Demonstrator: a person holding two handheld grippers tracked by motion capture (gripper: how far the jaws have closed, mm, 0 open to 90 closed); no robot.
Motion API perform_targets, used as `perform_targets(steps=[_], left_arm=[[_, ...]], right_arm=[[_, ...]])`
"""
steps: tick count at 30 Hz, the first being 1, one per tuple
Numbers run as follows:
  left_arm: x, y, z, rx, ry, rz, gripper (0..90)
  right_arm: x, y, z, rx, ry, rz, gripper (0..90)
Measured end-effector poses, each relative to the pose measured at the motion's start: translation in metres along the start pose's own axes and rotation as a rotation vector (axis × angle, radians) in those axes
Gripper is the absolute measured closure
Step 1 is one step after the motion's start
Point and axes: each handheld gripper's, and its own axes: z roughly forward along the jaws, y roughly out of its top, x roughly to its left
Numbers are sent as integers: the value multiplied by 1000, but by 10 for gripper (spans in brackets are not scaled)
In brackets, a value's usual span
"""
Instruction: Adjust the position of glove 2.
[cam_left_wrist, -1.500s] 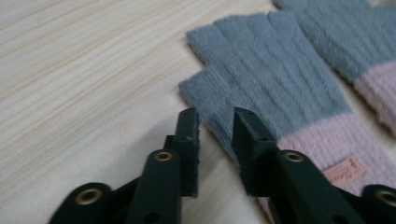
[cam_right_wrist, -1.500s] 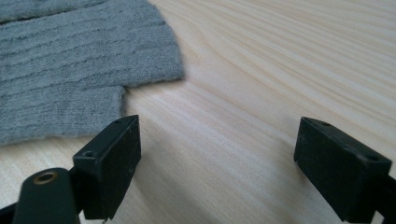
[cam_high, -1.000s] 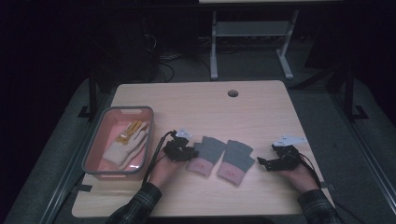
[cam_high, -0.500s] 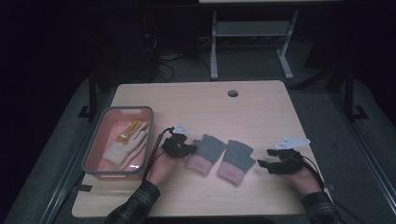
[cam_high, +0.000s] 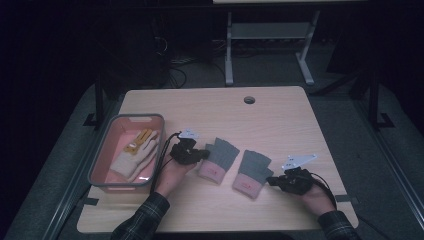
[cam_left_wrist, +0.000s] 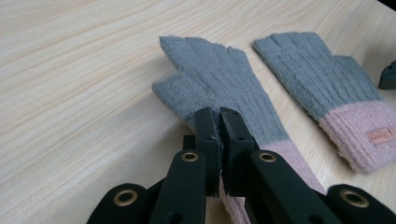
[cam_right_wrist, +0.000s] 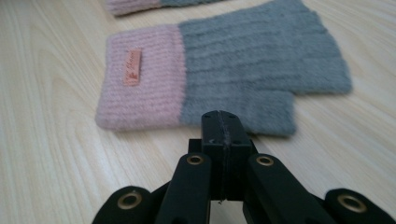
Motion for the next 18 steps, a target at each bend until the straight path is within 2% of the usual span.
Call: perform_targets(steps=[5, 10, 18], left_arm=[[2, 0, 0, -5, 6, -5, 867], [4, 4, 2, -25, -1, -21, 867], [2, 7, 2, -25, -25, -21, 867]], right_arm=[[4, 8, 10, 5, 7, -39, 900], [4, 13, 15, 4, 11, -44, 900], [6, 23, 26, 0, 17, -65, 900]])
